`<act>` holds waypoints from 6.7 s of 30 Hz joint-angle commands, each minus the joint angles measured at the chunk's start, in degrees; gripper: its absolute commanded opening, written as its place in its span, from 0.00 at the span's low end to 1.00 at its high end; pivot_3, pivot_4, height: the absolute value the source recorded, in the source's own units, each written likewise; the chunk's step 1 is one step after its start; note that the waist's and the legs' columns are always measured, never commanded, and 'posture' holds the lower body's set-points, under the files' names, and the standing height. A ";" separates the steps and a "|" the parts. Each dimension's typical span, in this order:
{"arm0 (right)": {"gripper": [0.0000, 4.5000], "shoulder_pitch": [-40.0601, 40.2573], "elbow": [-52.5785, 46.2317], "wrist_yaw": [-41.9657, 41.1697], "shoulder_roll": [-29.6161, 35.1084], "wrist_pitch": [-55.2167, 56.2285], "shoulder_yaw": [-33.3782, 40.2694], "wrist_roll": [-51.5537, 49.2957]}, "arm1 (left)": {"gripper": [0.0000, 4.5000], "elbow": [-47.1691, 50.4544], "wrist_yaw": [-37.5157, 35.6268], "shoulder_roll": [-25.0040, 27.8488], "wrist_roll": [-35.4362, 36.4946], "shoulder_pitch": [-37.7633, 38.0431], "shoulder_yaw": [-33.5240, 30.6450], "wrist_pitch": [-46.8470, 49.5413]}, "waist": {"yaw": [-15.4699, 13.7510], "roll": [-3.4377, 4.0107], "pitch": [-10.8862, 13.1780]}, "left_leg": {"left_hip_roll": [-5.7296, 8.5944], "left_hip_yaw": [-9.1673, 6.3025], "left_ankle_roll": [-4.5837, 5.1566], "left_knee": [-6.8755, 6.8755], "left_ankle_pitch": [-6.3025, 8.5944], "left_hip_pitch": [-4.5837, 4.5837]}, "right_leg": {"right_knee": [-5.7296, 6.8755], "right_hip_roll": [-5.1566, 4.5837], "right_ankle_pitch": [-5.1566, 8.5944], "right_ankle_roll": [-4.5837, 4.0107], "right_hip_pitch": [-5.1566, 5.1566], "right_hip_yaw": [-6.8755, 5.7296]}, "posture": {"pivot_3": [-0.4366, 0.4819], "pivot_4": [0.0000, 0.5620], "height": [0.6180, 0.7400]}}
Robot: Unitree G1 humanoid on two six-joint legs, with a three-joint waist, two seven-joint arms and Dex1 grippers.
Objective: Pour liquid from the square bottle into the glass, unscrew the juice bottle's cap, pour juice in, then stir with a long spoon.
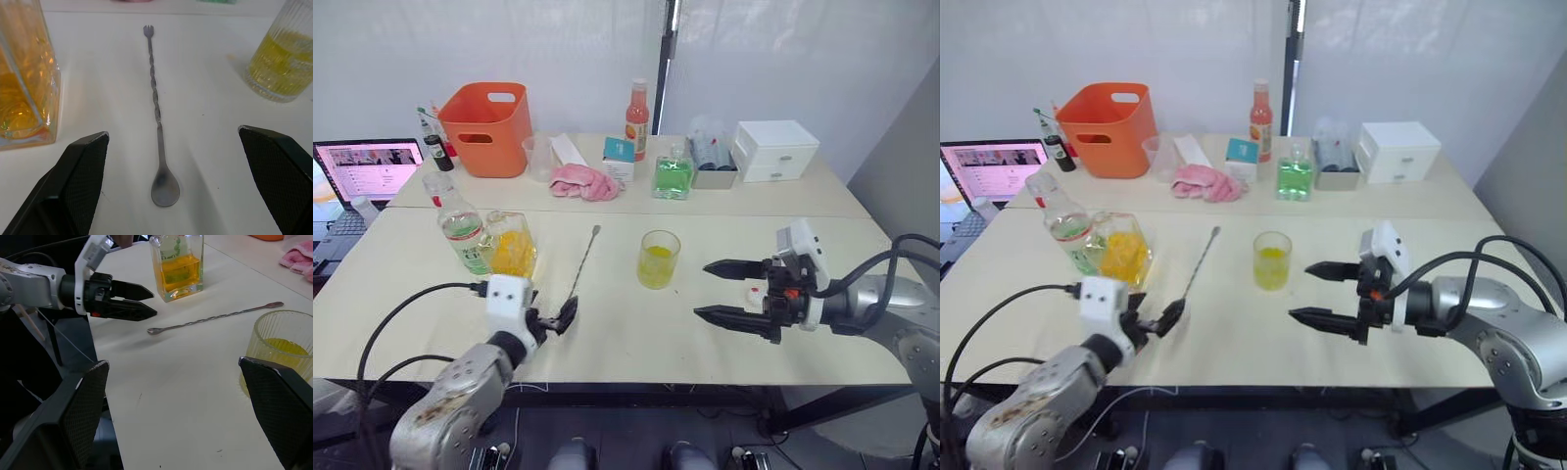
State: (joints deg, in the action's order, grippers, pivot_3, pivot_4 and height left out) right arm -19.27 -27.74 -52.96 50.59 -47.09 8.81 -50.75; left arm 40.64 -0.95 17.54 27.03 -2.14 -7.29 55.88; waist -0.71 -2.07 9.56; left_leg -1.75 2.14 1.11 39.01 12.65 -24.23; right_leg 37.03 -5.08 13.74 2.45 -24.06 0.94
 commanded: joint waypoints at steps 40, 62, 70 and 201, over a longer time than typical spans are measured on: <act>1.00 1.83 -7.33 12.73 -4.52 -0.33 2.45 -4.18 | 0.00 -17.97 -42.23 27.30 -0.21 -5.63 -6.09 -14.00 | 0.23 0.04 0.01 | -0.12 0.05 0.00 -0.10 0.00 -0.05 | -0.03 -0.05 0.05 -0.08 -0.16 -0.03 | 0.48 0.27 0.79; 1.00 0.33 -7.69 15.84 -5.49 -1.02 1.41 -3.83 | 0.00 -47.22 -75.79 40.82 -13.99 -13.10 10.22 -42.95 | 0.49 0.10 0.06 | -0.21 0.64 0.04 -0.16 0.03 -0.10 | -0.13 -0.06 0.08 -0.12 -0.24 -0.12 | 0.48 0.27 0.79; 1.00 0.99 -8.32 17.60 -6.04 -1.19 1.36 -4.63 | 0.59 -45.19 -78.27 41.87 -12.04 -16.69 9.95 -37.80 | 0.25 0.10 0.06 | -0.20 0.65 0.04 -0.13 0.03 -0.13 | -0.12 -0.07 0.08 -0.09 -0.23 -0.12 | 0.48 0.27 0.79; 0.00 -30.75 14.10 32.93 -10.48 1.02 -5.44 -6.26 | 0.99 -21.39 -43.02 13.12 6.07 -19.36 3.13 -25.33 | 1.21 0.11 0.12 | -0.09 0.08 0.05 -0.10 0.02 -0.18 | -0.04 -0.04 0.11 0.02 -0.21 -0.05 | 0.48 0.27 0.79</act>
State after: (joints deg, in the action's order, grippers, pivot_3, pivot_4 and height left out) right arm -49.32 -13.95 -17.47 39.27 -46.74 4.23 -60.49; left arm 17.13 -44.38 30.89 33.49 -21.65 -3.58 32.37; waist 0.50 -1.96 9.68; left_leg -1.84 2.22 1.16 38.90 12.67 -24.42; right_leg 36.98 -5.12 13.86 2.47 -24.27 0.88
